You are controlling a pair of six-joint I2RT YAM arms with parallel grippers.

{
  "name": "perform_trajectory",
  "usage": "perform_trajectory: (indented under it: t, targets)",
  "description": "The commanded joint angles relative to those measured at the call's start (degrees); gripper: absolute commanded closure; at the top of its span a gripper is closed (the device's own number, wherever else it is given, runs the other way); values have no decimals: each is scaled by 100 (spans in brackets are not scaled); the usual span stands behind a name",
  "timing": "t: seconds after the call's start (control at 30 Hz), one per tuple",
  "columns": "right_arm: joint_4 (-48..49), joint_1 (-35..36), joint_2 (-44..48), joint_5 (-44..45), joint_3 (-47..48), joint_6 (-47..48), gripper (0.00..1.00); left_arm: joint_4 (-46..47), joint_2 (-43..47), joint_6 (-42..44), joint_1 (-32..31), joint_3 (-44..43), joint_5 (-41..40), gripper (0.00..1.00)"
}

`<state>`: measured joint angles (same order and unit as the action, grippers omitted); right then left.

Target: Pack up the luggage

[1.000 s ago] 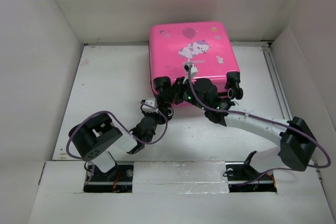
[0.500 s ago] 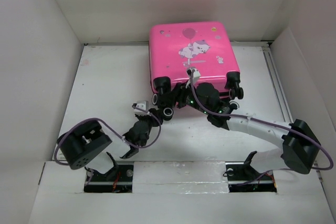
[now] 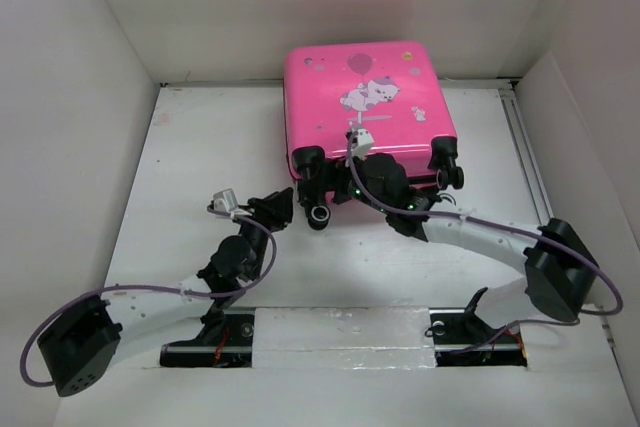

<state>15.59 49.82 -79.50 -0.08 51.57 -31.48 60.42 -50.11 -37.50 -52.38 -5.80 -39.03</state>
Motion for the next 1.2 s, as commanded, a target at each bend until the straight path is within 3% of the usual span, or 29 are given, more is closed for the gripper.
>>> perform_trajectory:
  t: [0.0, 0.07, 0.13, 0.37, 0.4, 0.43, 0.47, 0.6, 0.67, 1.03, 1.07, 1.13, 1.17]
  targets:
    - [-74, -16, -415, -291, 572, 169, 7, -979, 440, -258, 26, -526, -140, 57]
    - [82, -16, -680, -449, 644, 169, 7, -1172, 501, -179, 26, -737, 61, 57]
    - [416, -16, -750, -449, 574, 108, 16, -1618, 502, -249, 26, -1035, 114, 57]
    - [-13, -16, -1190, -151, 986, 195, 15, -2166, 440, -302, 26, -1388, 62, 57]
    - [-13, -16, -1190, -81, 986, 195, 19, -2219, 493, -302, 26, -1388, 114, 57]
    - [-13, -16, -1190, 85, 917, 195, 29, -2219, 493, -302, 26, -1449, 228, 57]
    - [-13, -16, -1190, 200, 846, 195, 46, -2271, 493, -302, 26, -1450, 298, 57]
    - [-214, -139, -753, 526, 522, 300, 78, -2272, 379, -302, 26, -1634, 711, 57]
    - [-215, -296, -453, 526, 119, 301, 83, -2272, 195, -302, 26, -1635, 984, 57]
    - [-1154, -1307, 2429, 219, -1570, 600, 84, -2219, -447, -355, -61, -2056, 2241, 57]
    - [-1268, -1369, 2814, 219, -1650, 600, 78, -2219, -500, -355, -123, -2126, 2241, 57]
    - [-1611, -1536, 3176, 271, -1834, 600, 55, -2167, -570, -224, -281, -2179, 2346, 57]
    - [-1699, -1537, 3343, 271, -1887, 600, 30, -2114, -666, -223, -282, -2258, 2477, 57]
